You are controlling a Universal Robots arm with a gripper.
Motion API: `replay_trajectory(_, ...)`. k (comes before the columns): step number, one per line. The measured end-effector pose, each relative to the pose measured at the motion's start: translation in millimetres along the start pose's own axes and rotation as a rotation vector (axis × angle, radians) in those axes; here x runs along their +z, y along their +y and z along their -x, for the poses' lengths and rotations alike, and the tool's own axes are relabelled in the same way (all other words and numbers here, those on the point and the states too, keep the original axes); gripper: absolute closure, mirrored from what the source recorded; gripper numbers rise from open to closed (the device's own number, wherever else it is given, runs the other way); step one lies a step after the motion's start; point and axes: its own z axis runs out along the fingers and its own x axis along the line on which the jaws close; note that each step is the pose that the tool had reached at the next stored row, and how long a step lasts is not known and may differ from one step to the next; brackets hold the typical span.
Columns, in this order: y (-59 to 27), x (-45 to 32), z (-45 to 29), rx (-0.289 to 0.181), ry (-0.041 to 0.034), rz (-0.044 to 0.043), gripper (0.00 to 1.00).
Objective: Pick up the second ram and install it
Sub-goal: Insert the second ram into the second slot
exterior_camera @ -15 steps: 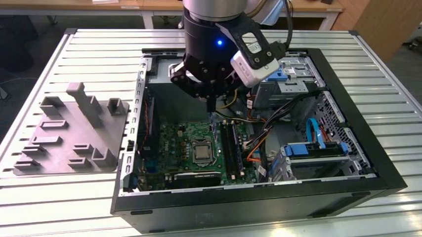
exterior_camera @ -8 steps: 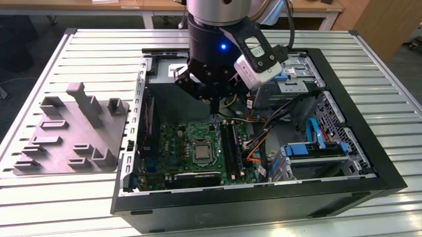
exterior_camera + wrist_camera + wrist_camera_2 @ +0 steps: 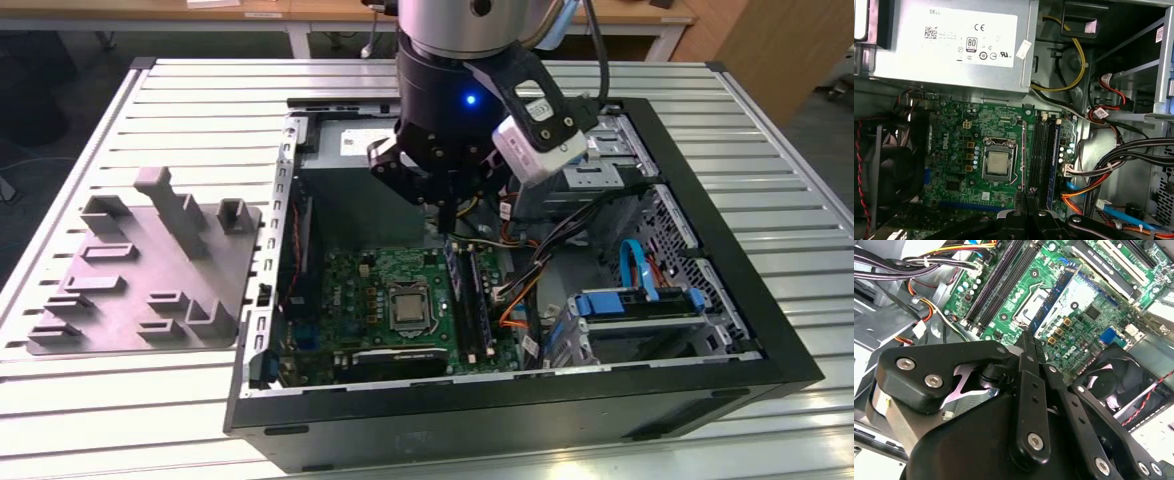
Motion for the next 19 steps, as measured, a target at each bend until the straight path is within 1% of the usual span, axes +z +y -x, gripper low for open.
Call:
replay_trajectory(8,-0.1,2.9,1.4,0.000,-0.0026,-0.0002,0.89)
replay_trajectory(13,-0.1,3.1,1.5,0.000,-0.0028,-0.0004,0.89)
replay_trajectory(15,0.0,4.1,1.5,0.000,-0.0063,-0.0002,0.89)
replay_trajectory(19,0.1,7.7,1.4,0.001,-0.0174,-0.0014,0.89)
